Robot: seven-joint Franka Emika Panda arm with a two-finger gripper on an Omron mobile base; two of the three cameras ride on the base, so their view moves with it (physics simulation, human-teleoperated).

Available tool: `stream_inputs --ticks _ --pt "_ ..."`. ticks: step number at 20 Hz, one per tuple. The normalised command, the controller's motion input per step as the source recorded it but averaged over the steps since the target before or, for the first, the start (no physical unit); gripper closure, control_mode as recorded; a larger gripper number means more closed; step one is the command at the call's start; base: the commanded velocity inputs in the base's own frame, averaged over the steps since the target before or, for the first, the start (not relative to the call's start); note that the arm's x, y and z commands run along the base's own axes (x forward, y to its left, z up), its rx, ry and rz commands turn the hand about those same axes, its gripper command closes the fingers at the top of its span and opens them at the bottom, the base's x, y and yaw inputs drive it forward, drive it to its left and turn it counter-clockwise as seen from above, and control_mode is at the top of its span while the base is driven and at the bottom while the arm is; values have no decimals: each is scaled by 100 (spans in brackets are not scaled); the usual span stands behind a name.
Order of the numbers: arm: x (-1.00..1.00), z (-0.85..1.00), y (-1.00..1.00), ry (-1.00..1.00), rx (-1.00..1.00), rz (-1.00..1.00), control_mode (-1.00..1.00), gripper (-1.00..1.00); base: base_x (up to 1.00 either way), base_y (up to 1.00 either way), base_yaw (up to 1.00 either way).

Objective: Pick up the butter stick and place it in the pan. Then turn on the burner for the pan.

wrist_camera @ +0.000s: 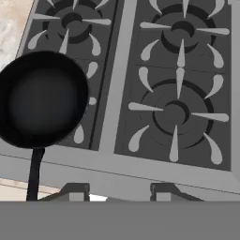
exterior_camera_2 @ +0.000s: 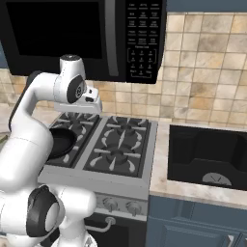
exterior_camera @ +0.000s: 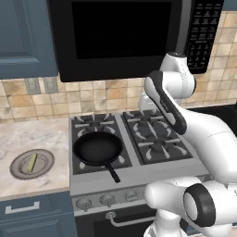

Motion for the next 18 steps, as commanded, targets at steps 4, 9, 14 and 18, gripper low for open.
stream_inputs --ticks 4,9,14,18 --pt "-16 0 8 0 0 0 -100 -100 0 0 0" --pt "-25 0 66 -1 -5 0 -100 -100 0 0 0" --pt "-3 0 100 0 -10 0 -100 -100 0 0 0" --pt "0 0 96 0 -5 -1 -100 -100 0 0 0"
